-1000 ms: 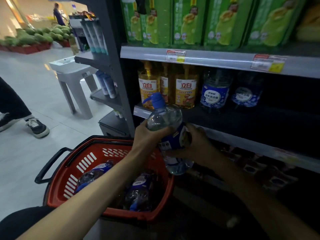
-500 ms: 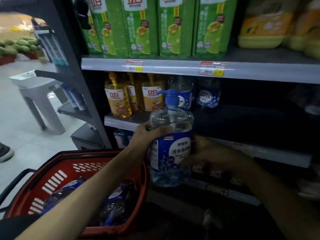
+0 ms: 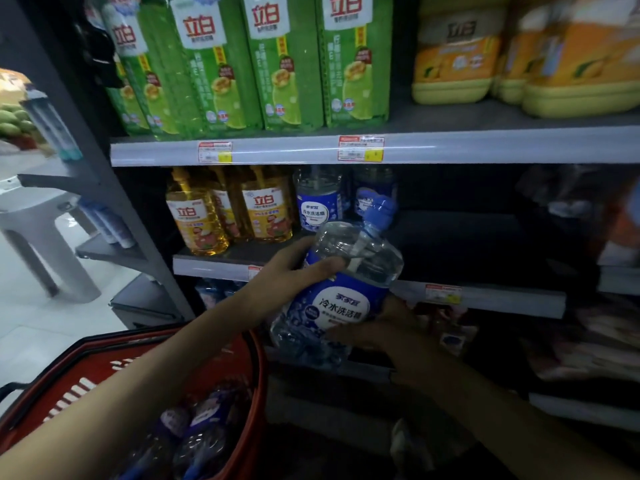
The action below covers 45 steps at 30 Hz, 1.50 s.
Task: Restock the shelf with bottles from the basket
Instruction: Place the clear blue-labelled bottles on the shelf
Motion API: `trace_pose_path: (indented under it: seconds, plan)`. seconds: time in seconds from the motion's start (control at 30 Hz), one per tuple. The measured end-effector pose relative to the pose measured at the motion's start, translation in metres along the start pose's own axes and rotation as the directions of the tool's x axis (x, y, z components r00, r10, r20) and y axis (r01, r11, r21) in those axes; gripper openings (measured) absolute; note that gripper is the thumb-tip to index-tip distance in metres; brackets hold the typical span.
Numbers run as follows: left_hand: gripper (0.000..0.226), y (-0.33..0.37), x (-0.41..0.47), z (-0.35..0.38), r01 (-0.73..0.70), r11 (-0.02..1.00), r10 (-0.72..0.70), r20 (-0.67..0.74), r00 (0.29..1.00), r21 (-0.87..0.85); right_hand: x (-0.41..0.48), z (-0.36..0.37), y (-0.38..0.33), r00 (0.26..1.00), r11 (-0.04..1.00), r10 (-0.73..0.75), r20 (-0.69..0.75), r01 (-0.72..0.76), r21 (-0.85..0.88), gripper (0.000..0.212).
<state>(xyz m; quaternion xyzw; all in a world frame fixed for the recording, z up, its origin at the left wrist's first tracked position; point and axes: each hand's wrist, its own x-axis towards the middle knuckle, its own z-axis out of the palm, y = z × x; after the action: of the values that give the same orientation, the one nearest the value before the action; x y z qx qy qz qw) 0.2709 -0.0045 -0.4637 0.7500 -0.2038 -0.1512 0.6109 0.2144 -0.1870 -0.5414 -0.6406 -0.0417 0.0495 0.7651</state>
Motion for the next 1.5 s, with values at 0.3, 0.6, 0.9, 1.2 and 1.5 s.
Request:
trace_pose_path:
  seconds: [0.3,0.6,0.9,1.2,1.5]
  plan:
    - [0.066,-0.016,0.021,-0.001,-0.116,0.896,0.133,-0.009,0.991,0.429,0.022,-0.024,-0.009,0.974,0.995,0.045,-0.224,-0.025,0.091,0.068]
    - [0.059,-0.026,0.085,-0.005,-0.089,0.874,0.106,-0.008,0.994,0.478,0.065,-0.044,-0.005,0.947,0.974,0.194,-0.255,-0.154,0.169,0.063]
    - [0.045,-0.033,0.14,-0.021,-0.074,0.868,0.06,0.044,0.997,0.491,0.11,-0.052,-0.003,0.916,0.999,0.048,-0.398,-0.042,0.024,0.056]
    - [0.048,-0.058,0.178,-0.022,-0.106,0.933,0.12,-0.019,0.993,0.343,0.156,-0.077,0.007,0.866,0.977,-0.14,-0.479,0.043,-0.208,0.092]
    - [0.059,-0.096,0.21,-0.01,-0.21,0.94,0.258,-0.157,0.953,0.268,0.199,-0.094,0.014,0.785,0.872,-0.327,-0.526,0.036,-0.489,0.093]
